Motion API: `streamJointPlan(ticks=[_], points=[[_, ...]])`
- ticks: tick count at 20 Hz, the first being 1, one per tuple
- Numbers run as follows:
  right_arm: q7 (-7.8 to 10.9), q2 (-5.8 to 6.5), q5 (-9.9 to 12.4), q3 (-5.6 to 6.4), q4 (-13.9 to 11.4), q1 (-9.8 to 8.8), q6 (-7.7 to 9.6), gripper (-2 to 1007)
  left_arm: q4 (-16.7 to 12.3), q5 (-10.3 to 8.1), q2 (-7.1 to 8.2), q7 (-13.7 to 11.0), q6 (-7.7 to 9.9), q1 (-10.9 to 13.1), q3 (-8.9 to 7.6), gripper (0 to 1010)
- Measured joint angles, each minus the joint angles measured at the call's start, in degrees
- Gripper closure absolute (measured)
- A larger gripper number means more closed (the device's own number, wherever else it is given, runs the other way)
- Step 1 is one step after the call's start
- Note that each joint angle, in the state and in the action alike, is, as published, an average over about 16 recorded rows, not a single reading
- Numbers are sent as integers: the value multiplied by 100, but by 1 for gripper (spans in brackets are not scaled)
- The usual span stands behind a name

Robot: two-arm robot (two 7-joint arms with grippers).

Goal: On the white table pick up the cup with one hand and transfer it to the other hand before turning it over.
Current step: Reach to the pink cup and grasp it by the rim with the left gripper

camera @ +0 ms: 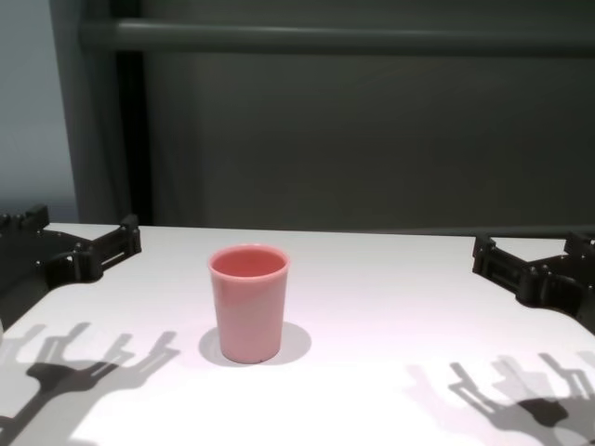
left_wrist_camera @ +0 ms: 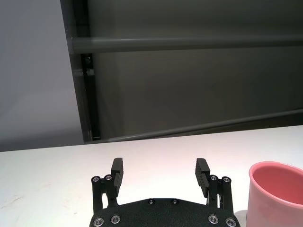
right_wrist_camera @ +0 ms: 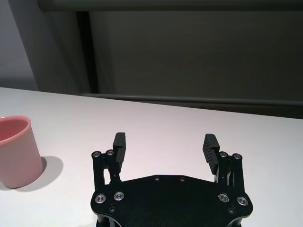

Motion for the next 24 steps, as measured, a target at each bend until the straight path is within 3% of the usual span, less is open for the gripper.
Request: streamJointPlan(ticks=[24], points=[[0,0,0,0,0,0,0,5,0,0,0,0,0,0,0,7]])
